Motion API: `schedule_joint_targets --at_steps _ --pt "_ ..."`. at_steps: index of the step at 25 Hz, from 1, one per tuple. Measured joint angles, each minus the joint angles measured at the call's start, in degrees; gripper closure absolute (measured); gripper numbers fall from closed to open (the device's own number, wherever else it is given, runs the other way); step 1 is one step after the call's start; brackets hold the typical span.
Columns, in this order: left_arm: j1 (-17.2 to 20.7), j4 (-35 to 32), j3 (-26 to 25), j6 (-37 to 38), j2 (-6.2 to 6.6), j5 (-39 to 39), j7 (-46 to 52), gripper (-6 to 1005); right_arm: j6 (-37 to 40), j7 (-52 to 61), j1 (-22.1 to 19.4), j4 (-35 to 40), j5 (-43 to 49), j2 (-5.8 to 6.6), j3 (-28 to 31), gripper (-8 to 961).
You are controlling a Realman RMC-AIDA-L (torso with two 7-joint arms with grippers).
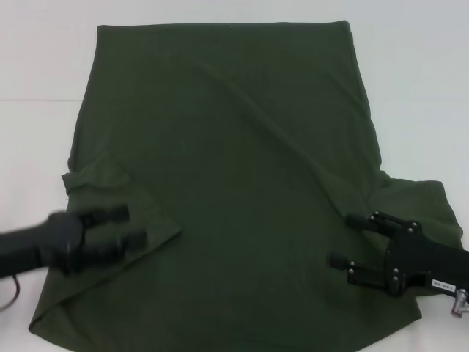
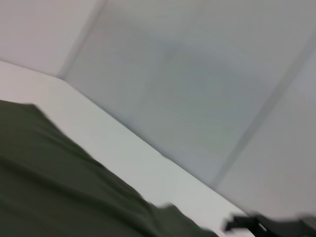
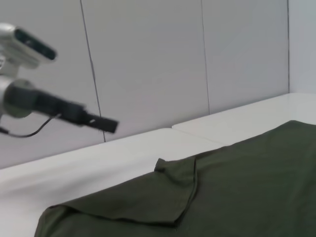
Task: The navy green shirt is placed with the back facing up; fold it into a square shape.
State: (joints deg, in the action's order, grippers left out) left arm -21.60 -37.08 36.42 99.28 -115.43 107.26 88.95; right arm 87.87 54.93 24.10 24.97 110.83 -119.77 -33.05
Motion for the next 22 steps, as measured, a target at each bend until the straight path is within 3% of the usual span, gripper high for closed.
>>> schedule_joint_targets --at_steps 3,7,14,19,22 --pt "0.18 -0.18 0.25 3.03 -0.08 5.3 -3.16 120 0.49 0.0 -0.86 0.0 0.0 0.0 0.3 131" --pt "-0.22 -0.33 0.45 1.52 -0.82 10.67 -5.17 122 0.75 -0.13 -1.78 0.0 0.0 -0.02 0.32 129" --pt "0.32 -1.33 -0.16 -0.56 -0.93 11.97 -8.37 122 1.66 1.73 -2.68 1.24 0.0 0.13 0.59 130" --pt "0.81 -2.93 -0.16 -0.02 -0.89 12.12 -10.47 122 8.22 20.66 -3.46 11.32 0.67 0.3 0.68 131" --pt "0.87 -3.29 -0.1 0.1 -0.91 12.14 -11.52 122 11.49 38.66 -3.64 20.26 1.76 1.39 0.72 131"
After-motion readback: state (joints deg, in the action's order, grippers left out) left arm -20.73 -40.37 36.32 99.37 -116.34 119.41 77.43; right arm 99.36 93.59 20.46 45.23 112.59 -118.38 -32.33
